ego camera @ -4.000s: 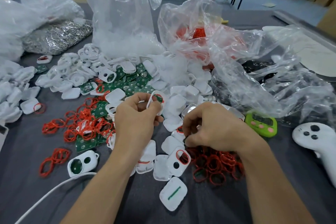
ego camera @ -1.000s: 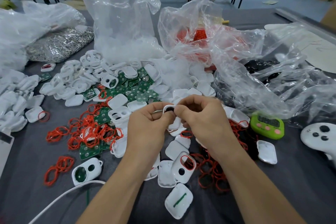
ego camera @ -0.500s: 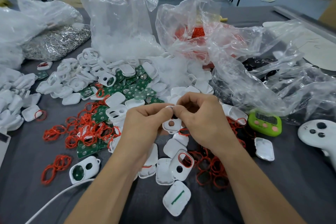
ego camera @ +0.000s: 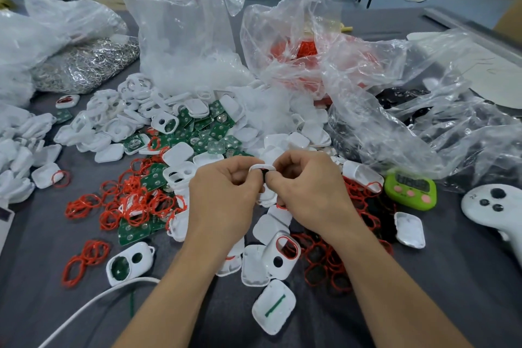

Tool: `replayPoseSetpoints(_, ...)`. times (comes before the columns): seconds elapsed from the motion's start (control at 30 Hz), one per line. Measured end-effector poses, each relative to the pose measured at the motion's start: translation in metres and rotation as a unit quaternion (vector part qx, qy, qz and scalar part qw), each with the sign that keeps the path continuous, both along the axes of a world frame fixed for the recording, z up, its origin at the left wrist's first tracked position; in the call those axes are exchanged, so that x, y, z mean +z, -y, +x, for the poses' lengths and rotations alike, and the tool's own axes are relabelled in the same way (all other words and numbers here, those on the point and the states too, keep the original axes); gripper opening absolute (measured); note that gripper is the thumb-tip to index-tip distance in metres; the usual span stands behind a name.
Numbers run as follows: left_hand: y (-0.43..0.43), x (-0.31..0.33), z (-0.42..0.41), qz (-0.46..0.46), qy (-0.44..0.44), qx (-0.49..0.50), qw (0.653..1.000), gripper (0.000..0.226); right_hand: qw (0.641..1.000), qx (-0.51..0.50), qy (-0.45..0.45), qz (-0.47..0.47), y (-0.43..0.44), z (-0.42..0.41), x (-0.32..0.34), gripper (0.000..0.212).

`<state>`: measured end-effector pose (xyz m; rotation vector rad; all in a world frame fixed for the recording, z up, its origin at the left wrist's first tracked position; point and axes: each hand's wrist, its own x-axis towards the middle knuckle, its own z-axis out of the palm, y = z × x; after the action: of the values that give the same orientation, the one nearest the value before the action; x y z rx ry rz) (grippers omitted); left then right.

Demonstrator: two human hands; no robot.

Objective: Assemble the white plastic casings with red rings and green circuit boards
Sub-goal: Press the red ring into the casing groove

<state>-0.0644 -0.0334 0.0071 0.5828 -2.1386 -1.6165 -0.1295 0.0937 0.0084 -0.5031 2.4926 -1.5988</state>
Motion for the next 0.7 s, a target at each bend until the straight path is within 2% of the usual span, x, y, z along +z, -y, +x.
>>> replayPoseSetpoints(0.1,-0.004,0.000,0.000,-0.043,0.007,0.019,0.999,0.019,1.000,-0.015,0.013,0.004,0.003,0.002,0.000,0.016)
replayPoseSetpoints(0.17,-0.001,-0.002,0.000,-0.040,0.010,0.018,0.999,0.020,0.999,-0.013,0.037,-0.019,0.002,0.001,0.001,0.012)
replayPoseSetpoints(0.3,0.005,0.000,0.000,0.059,0.013,-0.073,0.995,0.031,0.999,-0.004,0.038,-0.026,-0.002,0.000,0.007,0.020)
replayPoseSetpoints(0.4,0.003,0.000,-0.002,0.093,0.015,-0.057,0.994,0.034,0.999,0.027,0.034,-0.002,-0.013,-0.006,0.015,0.010)
replayPoseSetpoints(0.43,0.002,0.000,-0.003,0.112,0.017,-0.047,0.992,0.031,1.000,0.010,0.018,-0.002,-0.020,-0.012,0.017,0.003)
replayPoseSetpoints(0.47,0.002,0.000,-0.003,0.135,0.019,-0.040,0.990,0.028,0.999,-0.029,-0.014,0.005,-0.028,-0.021,0.020,0.007)
replayPoseSetpoints(0.57,0.002,0.003,-0.004,0.173,0.015,-0.034,0.984,0.027,0.982,-0.126,-0.098,0.101,-0.053,-0.052,0.029,0.023)
replayPoseSetpoints(0.7,0.000,0.006,-0.005,0.190,0.010,-0.031,0.981,0.029,0.934,-0.054,-0.097,0.341,-0.054,-0.076,0.025,0.023)
